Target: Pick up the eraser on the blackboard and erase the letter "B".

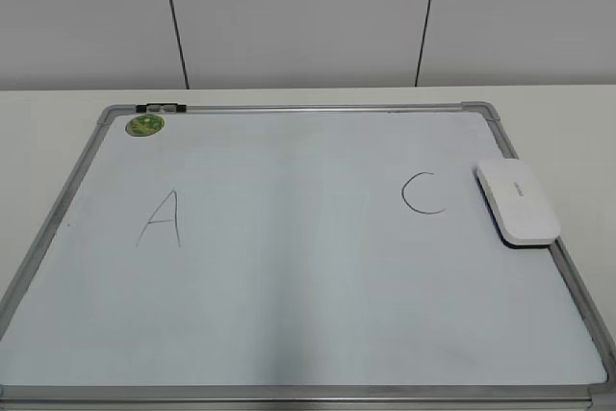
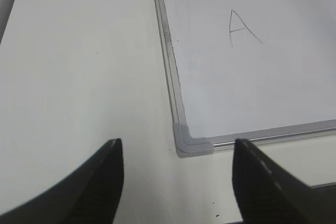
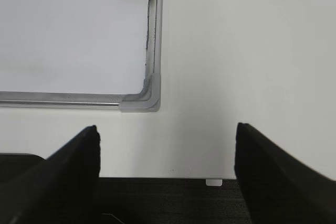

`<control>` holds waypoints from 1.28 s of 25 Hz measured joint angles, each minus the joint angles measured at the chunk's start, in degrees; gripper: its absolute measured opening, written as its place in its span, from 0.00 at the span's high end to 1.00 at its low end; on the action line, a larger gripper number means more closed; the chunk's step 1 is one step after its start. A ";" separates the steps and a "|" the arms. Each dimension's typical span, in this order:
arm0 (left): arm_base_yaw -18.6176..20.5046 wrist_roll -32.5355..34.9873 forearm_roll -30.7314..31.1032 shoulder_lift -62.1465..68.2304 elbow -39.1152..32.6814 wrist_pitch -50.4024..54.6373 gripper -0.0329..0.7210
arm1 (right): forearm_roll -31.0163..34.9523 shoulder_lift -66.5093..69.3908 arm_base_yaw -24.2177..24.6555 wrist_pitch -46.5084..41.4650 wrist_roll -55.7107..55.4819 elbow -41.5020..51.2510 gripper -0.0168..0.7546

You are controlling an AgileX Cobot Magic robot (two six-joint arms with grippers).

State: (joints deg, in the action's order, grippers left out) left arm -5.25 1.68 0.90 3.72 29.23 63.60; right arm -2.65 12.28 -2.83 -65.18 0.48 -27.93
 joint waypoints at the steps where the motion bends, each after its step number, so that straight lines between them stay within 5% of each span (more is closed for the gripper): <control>1: 0.00 0.00 0.00 0.00 0.00 0.00 0.32 | 0.00 0.00 0.00 0.00 -0.09 0.00 0.21; 32: 0.93 0.00 0.00 -3.16 0.00 -0.25 0.33 | 0.00 -13.21 2.87 0.00 -0.48 0.00 0.21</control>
State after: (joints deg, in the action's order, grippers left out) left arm -4.32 1.68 0.90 0.56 29.23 63.35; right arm -2.65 -0.92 0.04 -65.18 0.00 -27.93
